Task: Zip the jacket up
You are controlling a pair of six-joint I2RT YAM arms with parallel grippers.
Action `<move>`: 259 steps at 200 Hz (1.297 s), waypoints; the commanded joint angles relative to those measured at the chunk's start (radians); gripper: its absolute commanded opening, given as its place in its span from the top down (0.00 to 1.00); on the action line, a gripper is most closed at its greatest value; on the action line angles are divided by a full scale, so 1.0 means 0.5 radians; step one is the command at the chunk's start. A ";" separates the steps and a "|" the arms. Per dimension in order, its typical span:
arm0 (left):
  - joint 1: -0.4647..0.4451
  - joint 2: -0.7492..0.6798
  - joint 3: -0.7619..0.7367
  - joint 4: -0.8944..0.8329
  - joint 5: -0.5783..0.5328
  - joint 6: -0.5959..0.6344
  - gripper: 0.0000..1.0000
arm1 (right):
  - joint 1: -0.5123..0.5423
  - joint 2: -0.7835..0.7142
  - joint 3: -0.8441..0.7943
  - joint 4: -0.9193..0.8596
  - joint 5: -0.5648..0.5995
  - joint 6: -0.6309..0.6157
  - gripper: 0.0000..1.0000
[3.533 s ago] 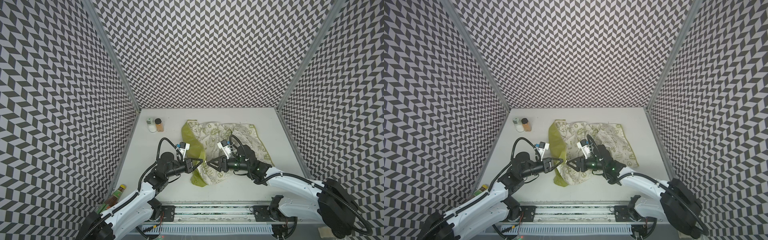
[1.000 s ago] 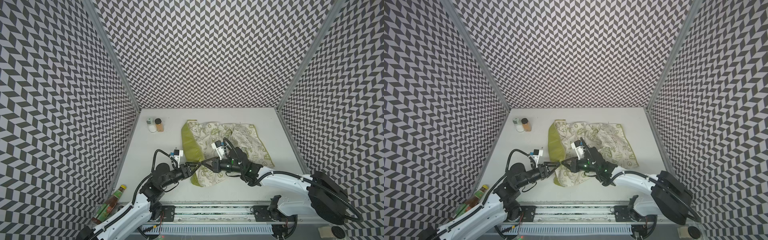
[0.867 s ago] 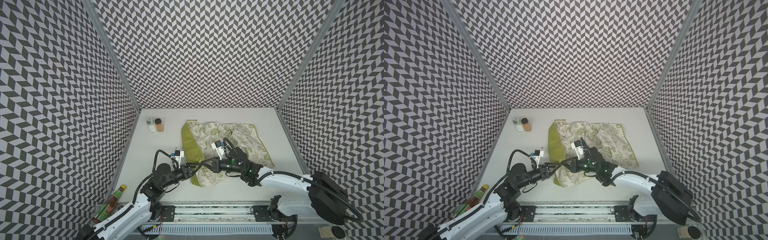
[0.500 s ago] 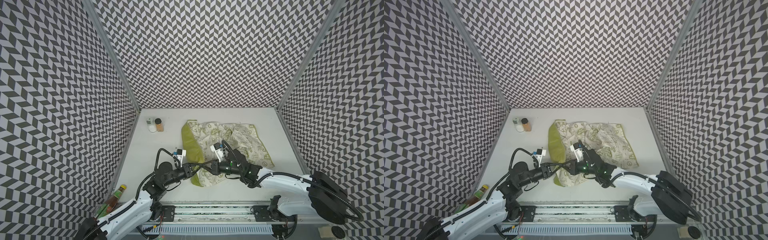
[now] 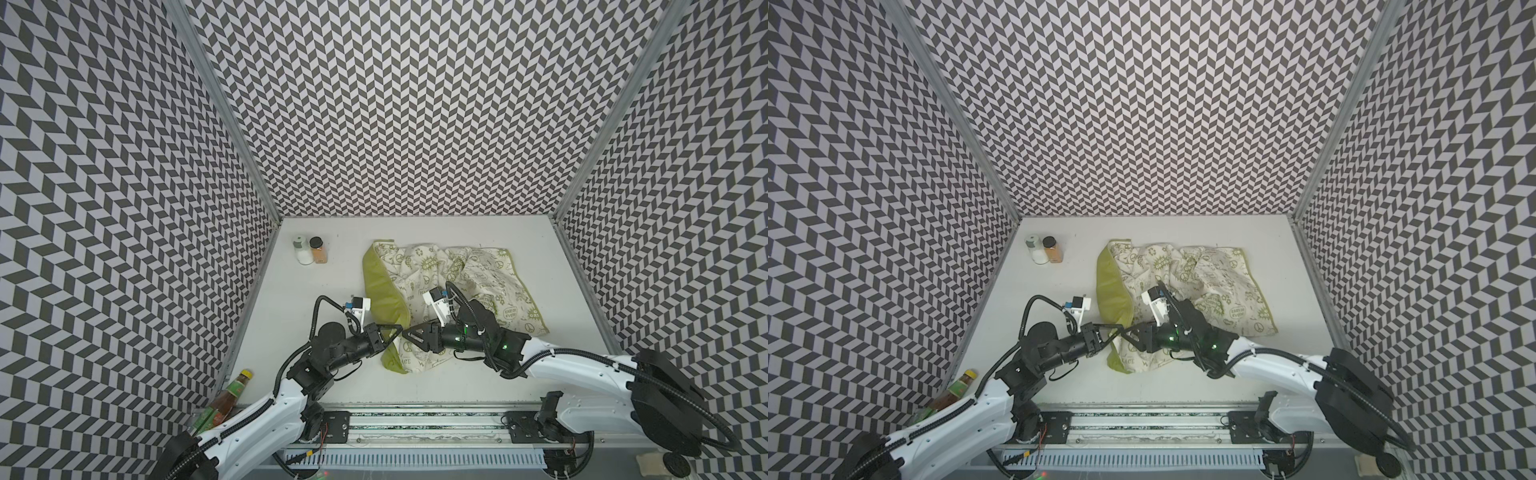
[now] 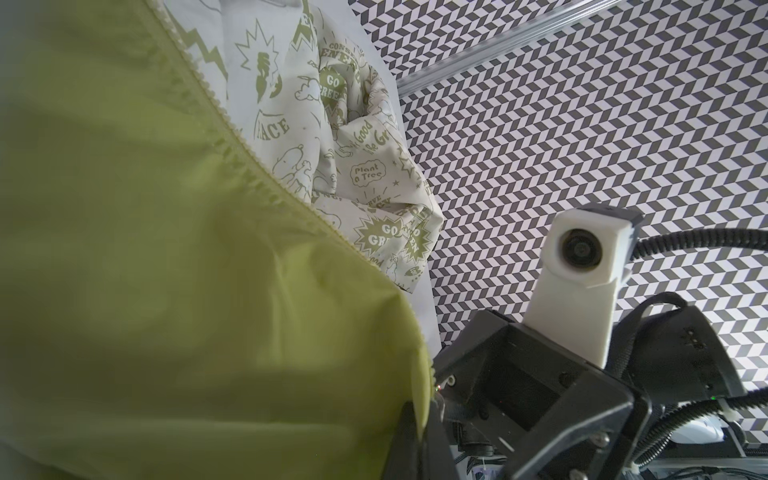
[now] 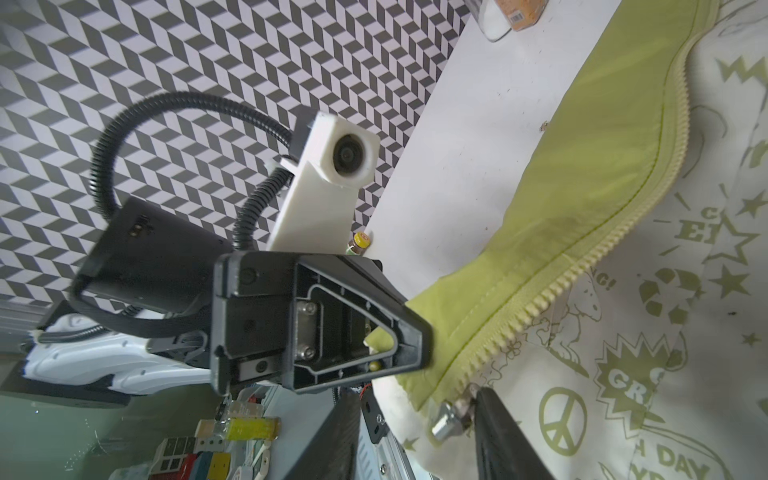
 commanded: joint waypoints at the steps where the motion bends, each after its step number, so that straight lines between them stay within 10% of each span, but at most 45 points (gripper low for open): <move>1: 0.060 -0.025 -0.018 0.056 0.098 0.006 1.00 | -0.072 -0.181 0.029 -0.216 0.147 -0.093 0.48; 56: 0.270 -0.091 -0.014 -0.022 0.357 0.138 1.00 | -0.935 -0.762 -0.066 -1.306 1.040 -0.244 0.29; 89: 0.367 -0.088 -0.032 0.004 0.441 0.124 1.00 | -1.500 -0.604 -0.205 -1.143 0.659 -0.421 0.24; 126: 0.544 -0.126 -0.101 -0.033 0.538 0.120 1.00 | -1.568 -0.264 -0.248 -0.836 0.258 -0.573 0.27; 143: 0.634 -0.160 -0.101 -0.112 0.574 0.155 1.00 | -1.466 -0.095 -0.224 -0.726 0.039 -0.549 0.38; 201: 0.936 -0.309 0.003 -0.513 0.685 0.332 1.00 | -0.416 0.491 0.177 -0.591 0.412 -0.381 0.94; 259: 1.196 -0.324 0.054 -0.763 0.790 0.541 1.00 | 0.009 0.459 0.424 -0.879 0.593 -0.342 0.50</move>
